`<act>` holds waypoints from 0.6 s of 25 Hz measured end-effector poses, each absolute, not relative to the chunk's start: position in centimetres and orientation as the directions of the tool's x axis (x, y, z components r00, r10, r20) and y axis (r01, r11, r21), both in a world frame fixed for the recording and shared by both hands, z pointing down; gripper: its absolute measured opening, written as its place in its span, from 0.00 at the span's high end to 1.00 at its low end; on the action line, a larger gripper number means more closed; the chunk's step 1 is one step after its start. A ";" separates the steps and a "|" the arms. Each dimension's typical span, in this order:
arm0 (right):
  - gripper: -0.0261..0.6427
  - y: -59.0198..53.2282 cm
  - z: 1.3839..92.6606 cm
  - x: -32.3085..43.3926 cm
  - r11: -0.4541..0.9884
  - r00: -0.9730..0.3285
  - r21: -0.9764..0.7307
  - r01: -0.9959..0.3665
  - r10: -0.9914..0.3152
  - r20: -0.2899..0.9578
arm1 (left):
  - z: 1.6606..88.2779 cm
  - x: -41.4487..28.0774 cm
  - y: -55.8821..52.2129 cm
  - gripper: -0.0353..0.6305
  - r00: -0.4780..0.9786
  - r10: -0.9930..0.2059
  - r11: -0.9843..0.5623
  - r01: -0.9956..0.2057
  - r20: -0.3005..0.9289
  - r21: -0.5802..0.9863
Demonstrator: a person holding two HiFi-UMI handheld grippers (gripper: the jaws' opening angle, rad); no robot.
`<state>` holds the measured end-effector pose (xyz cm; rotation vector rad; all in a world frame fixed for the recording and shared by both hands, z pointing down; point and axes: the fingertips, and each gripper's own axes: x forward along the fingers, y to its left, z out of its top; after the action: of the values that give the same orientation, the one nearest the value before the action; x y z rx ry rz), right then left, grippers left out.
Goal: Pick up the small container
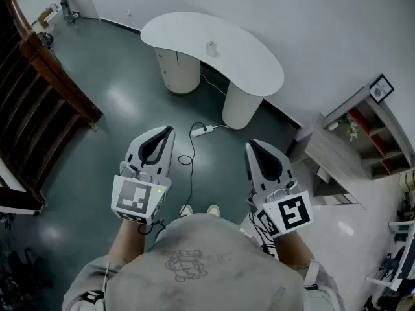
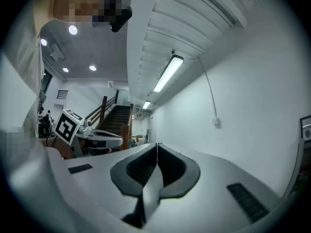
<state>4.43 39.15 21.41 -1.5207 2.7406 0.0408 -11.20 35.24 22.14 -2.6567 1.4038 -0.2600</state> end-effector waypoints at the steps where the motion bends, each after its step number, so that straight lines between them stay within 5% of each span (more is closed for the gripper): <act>1: 0.92 39.1 21.4 4.6 0.528 -0.528 0.020 -0.849 -0.849 -0.019 | 22.2 -11.0 35.2 0.92 0.555 -0.826 -0.562 -0.805 0.095 -0.190; 15: 0.92 39.4 22.0 7.6 0.537 -0.537 0.017 -0.844 -0.844 -0.013 | 22.9 -8.3 35.7 0.92 0.542 -0.833 -0.553 -0.811 0.107 -0.190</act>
<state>7.59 39.35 22.04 -1.5101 2.7505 0.0336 -8.25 35.74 22.86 -2.6537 1.4214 -0.2801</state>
